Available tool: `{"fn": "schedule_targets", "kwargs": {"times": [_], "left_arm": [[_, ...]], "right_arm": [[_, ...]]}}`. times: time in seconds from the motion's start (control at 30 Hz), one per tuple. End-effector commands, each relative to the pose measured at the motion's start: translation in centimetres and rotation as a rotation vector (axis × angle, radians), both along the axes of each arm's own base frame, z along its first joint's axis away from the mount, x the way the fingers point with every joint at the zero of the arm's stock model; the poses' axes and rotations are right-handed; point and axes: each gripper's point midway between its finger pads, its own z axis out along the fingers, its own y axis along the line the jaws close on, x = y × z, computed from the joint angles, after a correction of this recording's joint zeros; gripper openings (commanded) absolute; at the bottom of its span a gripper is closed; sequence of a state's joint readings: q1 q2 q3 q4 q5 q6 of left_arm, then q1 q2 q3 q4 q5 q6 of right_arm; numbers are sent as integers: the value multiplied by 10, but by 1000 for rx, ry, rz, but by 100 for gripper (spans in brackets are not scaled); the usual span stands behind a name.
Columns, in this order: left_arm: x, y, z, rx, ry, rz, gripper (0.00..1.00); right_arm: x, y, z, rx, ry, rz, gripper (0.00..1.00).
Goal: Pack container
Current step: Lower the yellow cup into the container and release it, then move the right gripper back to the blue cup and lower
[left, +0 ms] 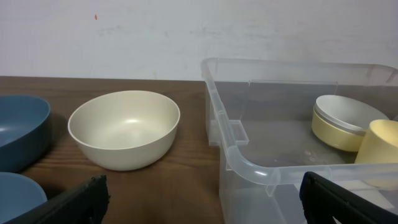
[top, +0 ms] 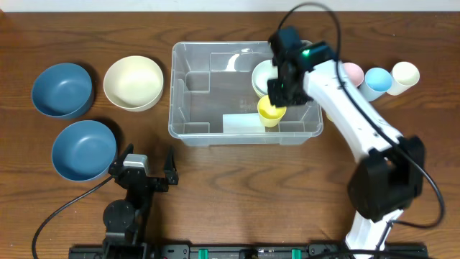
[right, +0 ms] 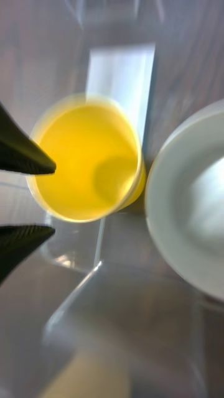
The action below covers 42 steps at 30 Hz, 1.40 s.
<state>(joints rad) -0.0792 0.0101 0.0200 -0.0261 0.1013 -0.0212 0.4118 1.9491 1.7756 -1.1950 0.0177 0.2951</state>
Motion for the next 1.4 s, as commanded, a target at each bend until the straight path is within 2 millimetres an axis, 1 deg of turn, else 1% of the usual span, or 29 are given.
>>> {"fn": "schedule_targets", "kwargs": {"times": [0.0, 0.07, 0.1, 0.13, 0.2, 0.23, 0.27, 0.33, 0.37, 0.47, 0.5, 0.63, 0.73, 0.87, 1.0, 1.07, 1.1, 1.23, 1.37], "left_arm": [[-1, -1, -15, 15, 45, -11, 98], [-1, -1, -15, 15, 45, -11, 98], [-1, -1, -15, 15, 45, -11, 98], [-1, -1, -15, 15, 45, -11, 98], [-1, -1, -15, 15, 45, -11, 98], [-1, -1, -15, 15, 45, -11, 98], [-1, -1, -15, 15, 45, -11, 98], [-1, -1, -15, 15, 45, -11, 98], [-1, -1, -15, 15, 45, -11, 98], [-1, -1, -15, 15, 45, -11, 98], [-1, -1, -15, 15, 45, -11, 98], [-1, -1, -15, 15, 45, -11, 98], [-1, -1, -15, 15, 45, -11, 98], [-1, -1, -15, 15, 45, -11, 98], [-1, -1, -15, 15, 45, -11, 98], [-1, -1, -15, 15, 45, -11, 98], [-1, -1, -15, 15, 45, -11, 98], [-1, -1, -15, 15, 45, -11, 98], [-1, -1, -15, 15, 45, -11, 98]], "right_arm": [[8, 1, 81, 58, -183, 18, 33], [10, -16, 108, 28, -246, -17, 38], [10, -27, 118, 7, -270, -42, 41], [11, -41, 127, -22, -295, -81, 42], [10, -72, 139, -67, -323, -170, 45], [9, -94, 143, -86, -325, -228, 45], [9, -105, 143, -91, -320, -262, 45], [8, -138, 142, -94, -300, -363, 46], [8, -151, 140, -90, -289, -399, 46], [9, -194, 129, -61, -249, -529, 46], [10, -202, 126, -50, -241, -551, 46], [12, -241, 105, -11, -200, -673, 46], [9, -264, 87, -11, -173, -754, 46], [6, -282, 57, -10, -143, -802, 46], [4, -292, 28, -13, -128, -825, 46], [6, -294, 14, -12, -135, -826, 45], [7, -294, 10, -11, -139, -825, 45], [17, -289, -12, 29, -172, -810, 44], [25, -289, -30, 50, -217, -808, 42]]}}
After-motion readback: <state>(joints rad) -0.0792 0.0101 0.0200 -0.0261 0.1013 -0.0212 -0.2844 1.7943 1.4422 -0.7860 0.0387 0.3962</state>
